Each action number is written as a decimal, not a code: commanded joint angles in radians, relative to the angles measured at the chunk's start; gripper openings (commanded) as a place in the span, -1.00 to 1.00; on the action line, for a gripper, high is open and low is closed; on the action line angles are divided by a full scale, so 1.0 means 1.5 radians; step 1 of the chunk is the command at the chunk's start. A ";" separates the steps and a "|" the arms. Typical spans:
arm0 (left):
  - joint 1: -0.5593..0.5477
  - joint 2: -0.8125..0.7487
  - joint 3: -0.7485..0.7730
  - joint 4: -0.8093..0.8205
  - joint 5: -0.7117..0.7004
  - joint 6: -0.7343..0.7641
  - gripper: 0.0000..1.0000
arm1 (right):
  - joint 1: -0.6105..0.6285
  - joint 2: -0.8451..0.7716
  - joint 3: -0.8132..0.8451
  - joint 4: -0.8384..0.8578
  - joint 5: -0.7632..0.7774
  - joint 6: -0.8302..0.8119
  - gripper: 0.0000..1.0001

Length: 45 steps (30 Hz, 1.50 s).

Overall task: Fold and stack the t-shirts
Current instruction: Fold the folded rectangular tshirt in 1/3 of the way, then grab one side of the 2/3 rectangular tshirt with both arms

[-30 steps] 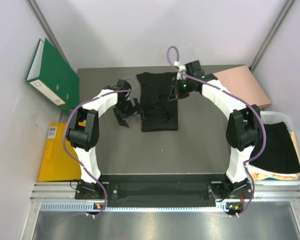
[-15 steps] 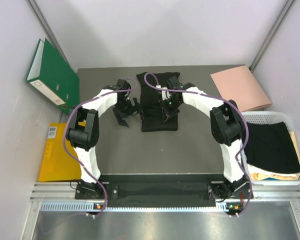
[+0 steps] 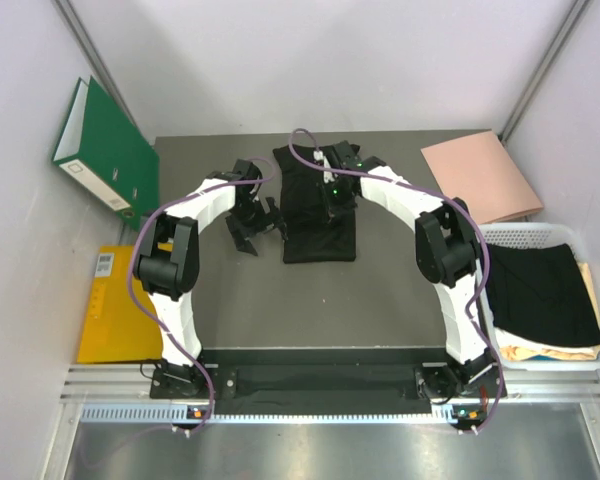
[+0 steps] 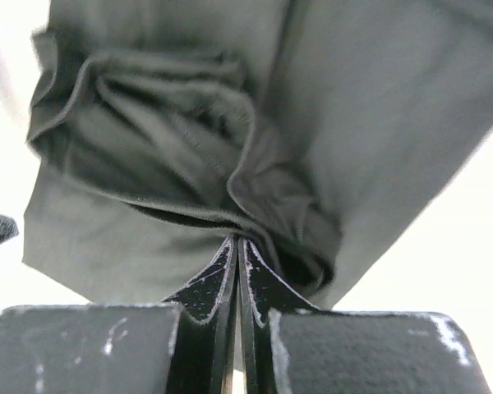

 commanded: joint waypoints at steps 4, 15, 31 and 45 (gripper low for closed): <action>0.006 -0.011 -0.010 0.004 -0.003 0.020 0.98 | -0.007 0.005 0.032 0.097 0.158 0.048 -1.00; 0.005 -0.066 -0.091 0.083 0.054 0.039 0.98 | -0.070 -0.176 -0.197 0.276 0.249 0.162 -0.57; 0.001 -0.026 -0.163 0.262 0.123 -0.043 0.46 | -0.187 -0.283 -0.556 0.391 -0.320 0.416 0.39; -0.051 0.024 -0.128 0.284 0.154 -0.067 -0.61 | -0.147 -0.177 -0.519 0.404 -0.365 0.448 -0.23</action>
